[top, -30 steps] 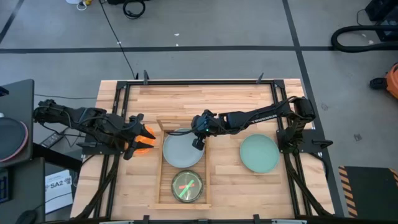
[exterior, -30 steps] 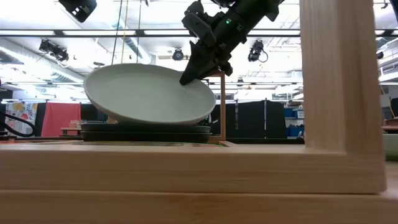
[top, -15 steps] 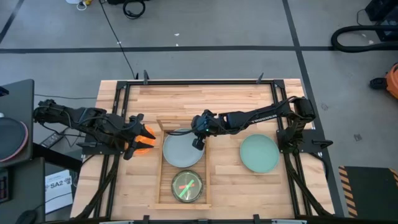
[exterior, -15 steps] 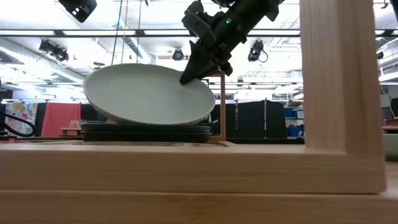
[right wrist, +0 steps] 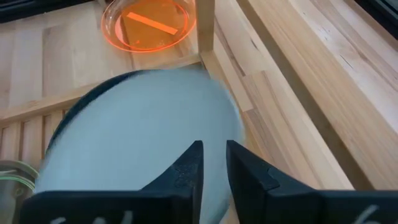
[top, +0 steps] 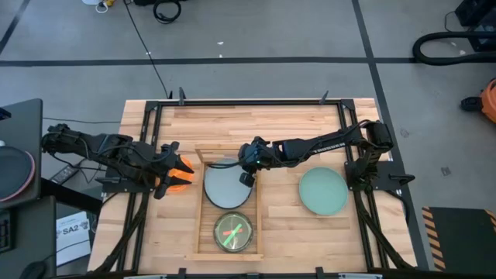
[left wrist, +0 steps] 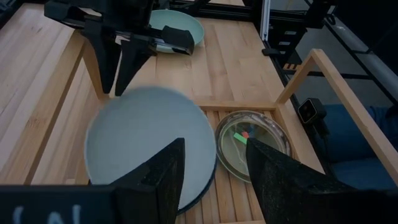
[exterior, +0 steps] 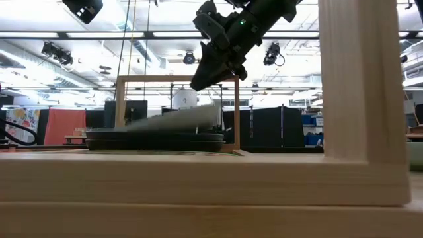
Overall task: Place and stack plates onto a shelf
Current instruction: Stack the big gray plate on top of the big black plate on the shelf, then stack the small orange transparent plate on top of the small green transparent plate on the shelf
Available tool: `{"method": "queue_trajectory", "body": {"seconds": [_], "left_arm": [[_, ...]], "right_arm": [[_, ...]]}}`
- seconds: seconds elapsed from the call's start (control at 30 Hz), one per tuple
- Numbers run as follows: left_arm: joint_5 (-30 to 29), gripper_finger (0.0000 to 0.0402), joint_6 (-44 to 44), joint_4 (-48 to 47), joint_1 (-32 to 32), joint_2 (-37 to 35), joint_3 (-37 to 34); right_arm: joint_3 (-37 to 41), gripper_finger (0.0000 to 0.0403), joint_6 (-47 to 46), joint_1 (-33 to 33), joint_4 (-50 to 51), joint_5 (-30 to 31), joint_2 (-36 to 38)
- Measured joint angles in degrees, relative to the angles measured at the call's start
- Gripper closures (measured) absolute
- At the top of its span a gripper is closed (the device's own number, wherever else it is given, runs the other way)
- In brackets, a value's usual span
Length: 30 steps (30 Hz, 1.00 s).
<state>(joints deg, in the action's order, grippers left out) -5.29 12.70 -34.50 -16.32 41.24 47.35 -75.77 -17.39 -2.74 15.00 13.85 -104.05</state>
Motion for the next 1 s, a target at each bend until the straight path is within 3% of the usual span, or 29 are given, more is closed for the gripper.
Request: {"method": "queue_trajectory", "body": {"seconds": [1.0], "left_arm": [[0.0,0.0225,0.0,-0.02,0.0,0.01,0.0]], "right_arm": [[0.0,0.022,0.0,0.0,0.04,-0.02,0.02]]}}
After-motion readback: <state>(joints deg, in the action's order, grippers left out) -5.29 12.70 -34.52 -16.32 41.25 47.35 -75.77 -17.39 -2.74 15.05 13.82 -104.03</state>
